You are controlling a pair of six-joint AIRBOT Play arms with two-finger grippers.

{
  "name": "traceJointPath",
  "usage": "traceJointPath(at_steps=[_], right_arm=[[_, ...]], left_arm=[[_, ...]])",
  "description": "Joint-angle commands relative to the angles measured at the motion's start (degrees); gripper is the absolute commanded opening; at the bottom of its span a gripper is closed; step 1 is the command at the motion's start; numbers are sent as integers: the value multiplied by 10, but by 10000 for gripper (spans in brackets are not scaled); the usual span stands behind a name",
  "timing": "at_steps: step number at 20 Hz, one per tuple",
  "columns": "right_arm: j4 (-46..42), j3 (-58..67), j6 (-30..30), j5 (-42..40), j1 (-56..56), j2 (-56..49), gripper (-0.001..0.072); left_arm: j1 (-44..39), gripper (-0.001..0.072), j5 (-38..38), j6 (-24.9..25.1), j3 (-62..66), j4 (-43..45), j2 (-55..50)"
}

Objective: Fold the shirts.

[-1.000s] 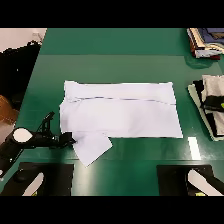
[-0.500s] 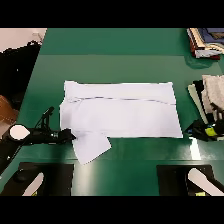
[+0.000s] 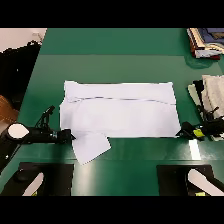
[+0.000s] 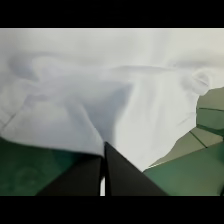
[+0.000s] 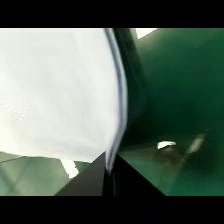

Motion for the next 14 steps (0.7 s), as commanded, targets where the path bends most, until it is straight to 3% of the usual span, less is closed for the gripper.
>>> traceJointPath(at_steps=[1, 4, 8, 11, 14], right_arm=[[-69, 23, 0, 35, 9, 54, 17], [-135, 53, 0, 101, 9, 125, 17], [-216, 77, 1, 151, 9, 207, 17], [-176, 128, 3, 141, 27, 202, 17], [-154, 194, 4, 111, 82, 122, 16]], left_arm=[[0, 19, -72, -16, 42, 71, 15], [0, 19, -153, -45, 84, 111, 76], [0, 20, -290, -75, 101, 68, 147], [0, 20, -236, -71, 149, 76, 133], [0, 21, -136, -24, 190, 92, 51]])
